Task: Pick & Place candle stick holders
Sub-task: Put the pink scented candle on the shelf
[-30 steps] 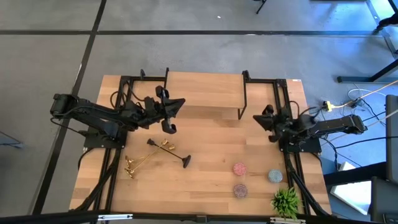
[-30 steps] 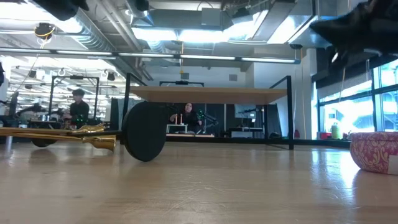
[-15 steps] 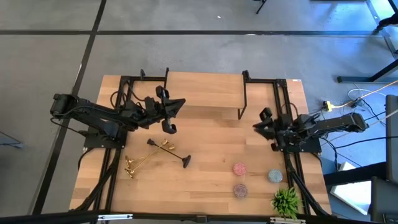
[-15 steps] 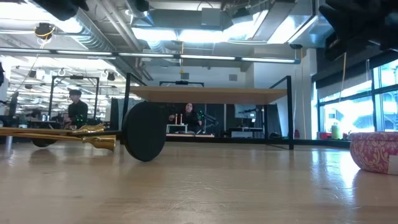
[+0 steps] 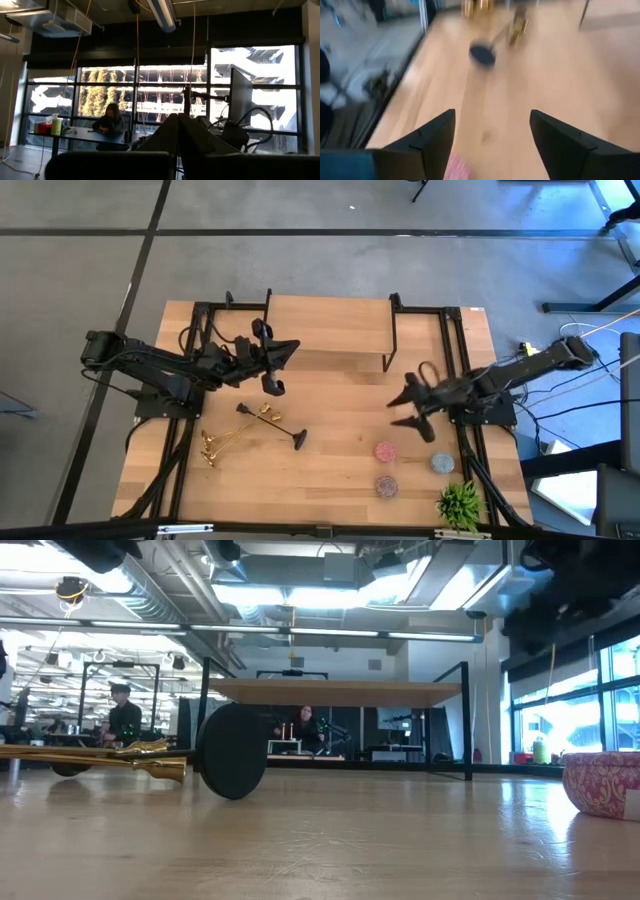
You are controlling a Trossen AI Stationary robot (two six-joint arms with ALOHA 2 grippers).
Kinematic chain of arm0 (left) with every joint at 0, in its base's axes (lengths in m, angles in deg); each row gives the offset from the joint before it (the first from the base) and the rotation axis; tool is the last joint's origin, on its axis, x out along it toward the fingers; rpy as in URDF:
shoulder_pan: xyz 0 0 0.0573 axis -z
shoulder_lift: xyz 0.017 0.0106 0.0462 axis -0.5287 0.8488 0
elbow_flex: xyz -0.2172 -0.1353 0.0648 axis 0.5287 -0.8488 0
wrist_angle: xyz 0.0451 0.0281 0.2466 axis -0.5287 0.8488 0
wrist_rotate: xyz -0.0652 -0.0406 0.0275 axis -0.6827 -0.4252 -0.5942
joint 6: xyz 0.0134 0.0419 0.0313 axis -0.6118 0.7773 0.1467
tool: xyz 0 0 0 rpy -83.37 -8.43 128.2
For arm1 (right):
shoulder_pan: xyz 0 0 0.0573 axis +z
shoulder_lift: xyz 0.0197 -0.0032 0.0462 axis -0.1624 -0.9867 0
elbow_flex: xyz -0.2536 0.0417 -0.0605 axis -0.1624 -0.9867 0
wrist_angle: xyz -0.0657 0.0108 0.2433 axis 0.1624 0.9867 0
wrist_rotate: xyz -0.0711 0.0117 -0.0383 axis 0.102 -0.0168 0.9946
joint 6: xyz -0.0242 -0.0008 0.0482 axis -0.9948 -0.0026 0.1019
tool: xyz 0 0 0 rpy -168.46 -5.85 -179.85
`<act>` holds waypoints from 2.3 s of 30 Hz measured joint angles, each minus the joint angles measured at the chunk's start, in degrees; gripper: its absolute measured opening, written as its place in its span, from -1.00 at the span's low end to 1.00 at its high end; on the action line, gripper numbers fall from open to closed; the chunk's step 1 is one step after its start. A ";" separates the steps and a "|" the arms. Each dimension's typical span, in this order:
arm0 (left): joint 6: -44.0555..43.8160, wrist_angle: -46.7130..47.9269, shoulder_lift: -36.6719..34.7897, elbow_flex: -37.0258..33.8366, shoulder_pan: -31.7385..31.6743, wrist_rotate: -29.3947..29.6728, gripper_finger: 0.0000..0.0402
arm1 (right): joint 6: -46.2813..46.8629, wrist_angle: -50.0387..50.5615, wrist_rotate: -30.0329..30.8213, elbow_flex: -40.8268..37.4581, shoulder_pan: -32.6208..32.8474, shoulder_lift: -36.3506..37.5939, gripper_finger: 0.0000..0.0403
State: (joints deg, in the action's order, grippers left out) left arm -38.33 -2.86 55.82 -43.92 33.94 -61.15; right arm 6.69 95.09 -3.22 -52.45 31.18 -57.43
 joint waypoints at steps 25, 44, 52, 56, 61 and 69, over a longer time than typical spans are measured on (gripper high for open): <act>-3.58 1.05 -0.01 0.00 0.13 -0.42 -0.98 | 7.66 26.51 4.11 22.86 15.66 -42.56 0.28; -4.48 1.18 -0.01 0.00 0.13 -0.43 -0.98 | -3.12 22.27 6.00 28.17 12.90 -46.36 0.29; -4.70 1.18 -0.01 0.02 0.13 -1.95 -0.98 | -5.57 19.46 3.02 28.17 11.38 -48.79 0.50; -4.70 1.18 -0.01 0.02 0.13 -1.97 -0.98 | -6.39 19.43 3.06 28.15 11.01 -48.79 0.57; -4.70 1.19 0.00 0.02 0.13 -1.96 -0.98 | -6.86 19.35 3.11 28.15 10.11 -48.79 0.59; -4.69 1.20 0.00 0.02 0.13 -1.95 -0.98 | -6.80 18.64 -0.69 28.10 9.00 -50.13 0.60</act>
State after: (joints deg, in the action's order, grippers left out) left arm -43.02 -1.66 55.82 -43.90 34.07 -63.09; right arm -0.11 113.73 -3.91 -24.35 40.17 -107.56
